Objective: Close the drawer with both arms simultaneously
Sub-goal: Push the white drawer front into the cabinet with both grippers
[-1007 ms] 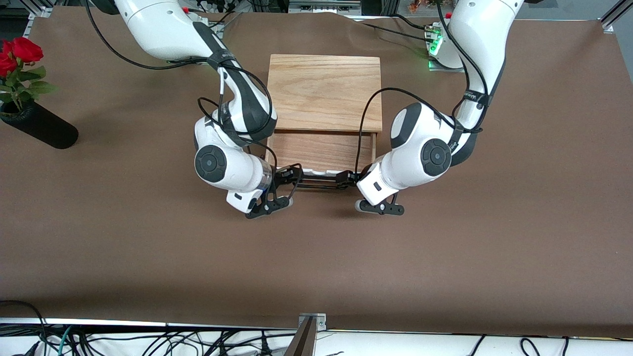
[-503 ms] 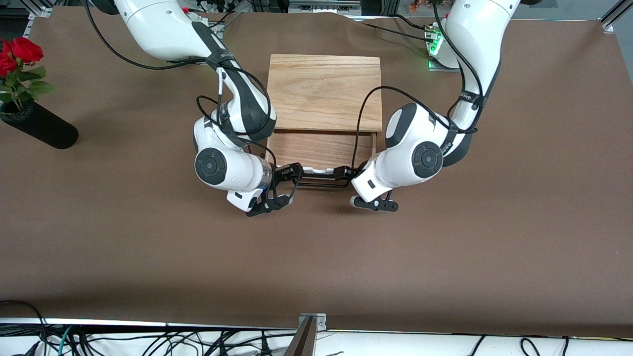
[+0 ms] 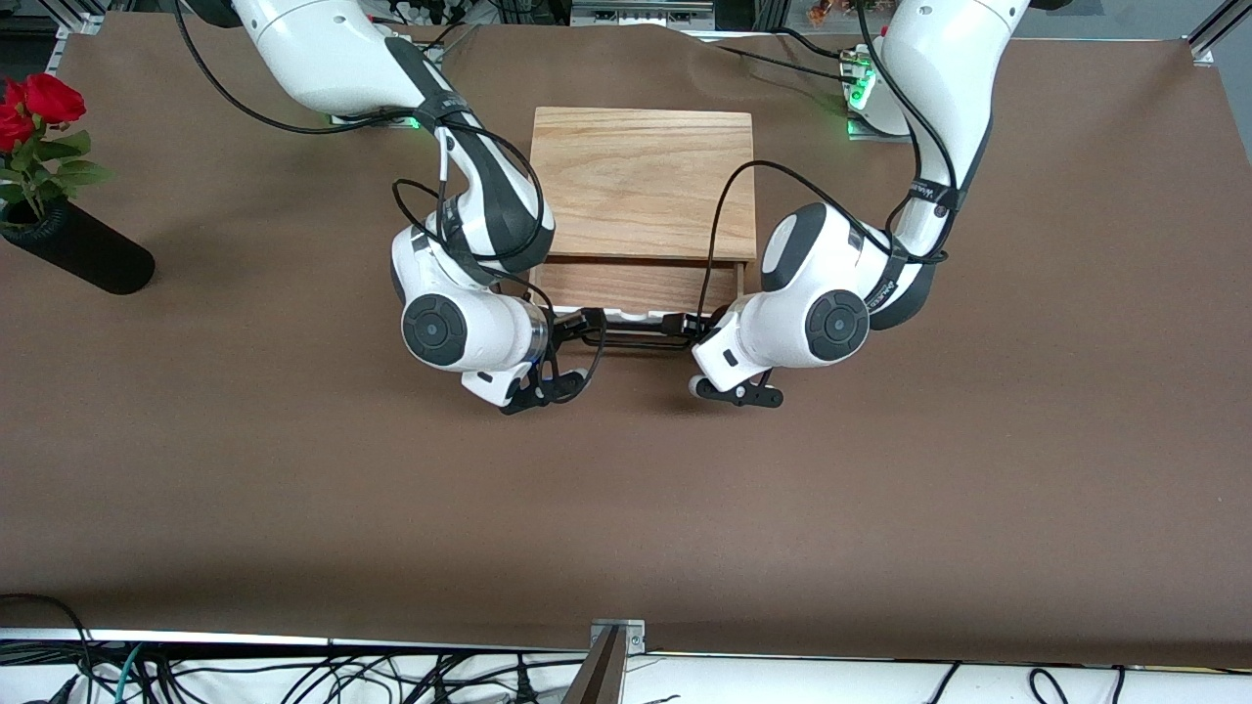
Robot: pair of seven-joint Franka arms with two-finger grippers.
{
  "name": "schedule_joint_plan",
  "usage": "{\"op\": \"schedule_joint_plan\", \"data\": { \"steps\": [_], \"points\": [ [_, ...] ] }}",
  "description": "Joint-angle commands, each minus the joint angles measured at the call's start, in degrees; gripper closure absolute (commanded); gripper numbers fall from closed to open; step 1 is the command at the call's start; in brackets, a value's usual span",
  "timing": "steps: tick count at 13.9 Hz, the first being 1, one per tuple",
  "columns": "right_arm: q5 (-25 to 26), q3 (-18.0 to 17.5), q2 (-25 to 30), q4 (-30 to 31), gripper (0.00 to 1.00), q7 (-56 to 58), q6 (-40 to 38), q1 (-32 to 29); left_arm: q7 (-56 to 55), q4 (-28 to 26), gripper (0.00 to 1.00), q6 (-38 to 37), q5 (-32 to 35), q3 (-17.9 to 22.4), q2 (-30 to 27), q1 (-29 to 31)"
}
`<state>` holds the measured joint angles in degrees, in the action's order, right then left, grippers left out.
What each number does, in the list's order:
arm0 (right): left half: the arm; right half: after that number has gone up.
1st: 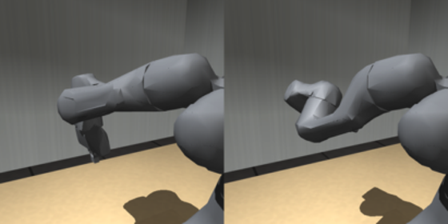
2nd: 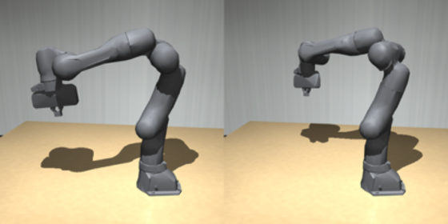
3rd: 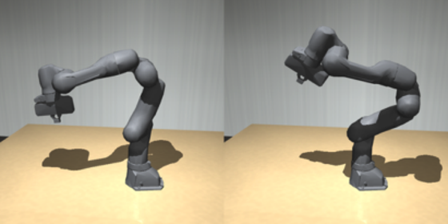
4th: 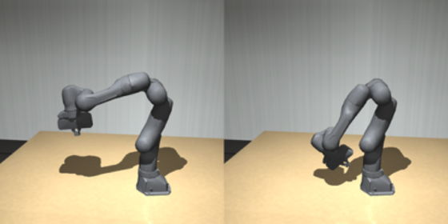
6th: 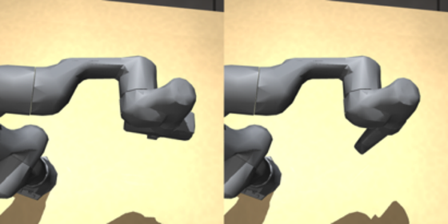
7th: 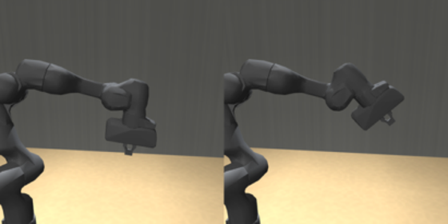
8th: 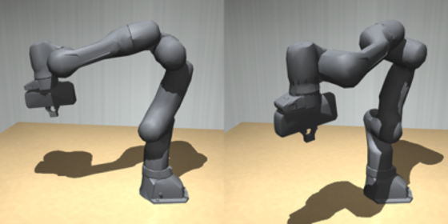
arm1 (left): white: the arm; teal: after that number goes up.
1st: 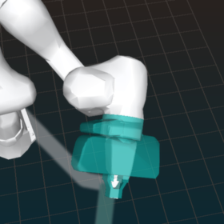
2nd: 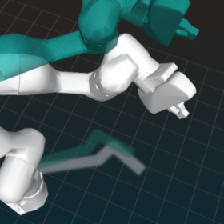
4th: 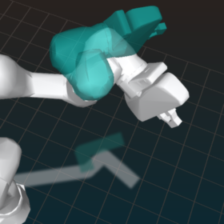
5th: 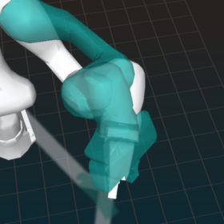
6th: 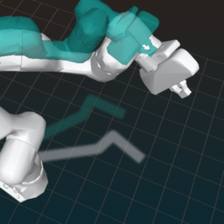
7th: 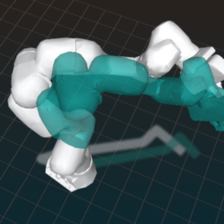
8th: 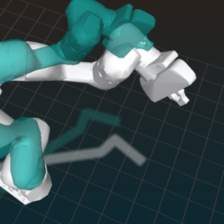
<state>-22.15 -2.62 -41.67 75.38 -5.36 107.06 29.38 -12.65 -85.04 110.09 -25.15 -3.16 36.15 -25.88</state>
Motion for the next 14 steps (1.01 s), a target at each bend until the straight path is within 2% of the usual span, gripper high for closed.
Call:
{"op": "schedule_joint_plan", "data": {
  "steps": [1,14],
  "points": [
    [-1.2,-0.8,0.5,0.3,0.0,0.0,-4.7,0.6,0.2,0.3,0.0,-4.4,-0.7,0.6,-0.2,-0.4],
    [-1.1,-2.2,0.0,0.6,0.0,0.2,-13.3,1.9,0.3,0.3,0.0,-18.2,-1.4,0.6,0.3,-0.4]
  ]
}}
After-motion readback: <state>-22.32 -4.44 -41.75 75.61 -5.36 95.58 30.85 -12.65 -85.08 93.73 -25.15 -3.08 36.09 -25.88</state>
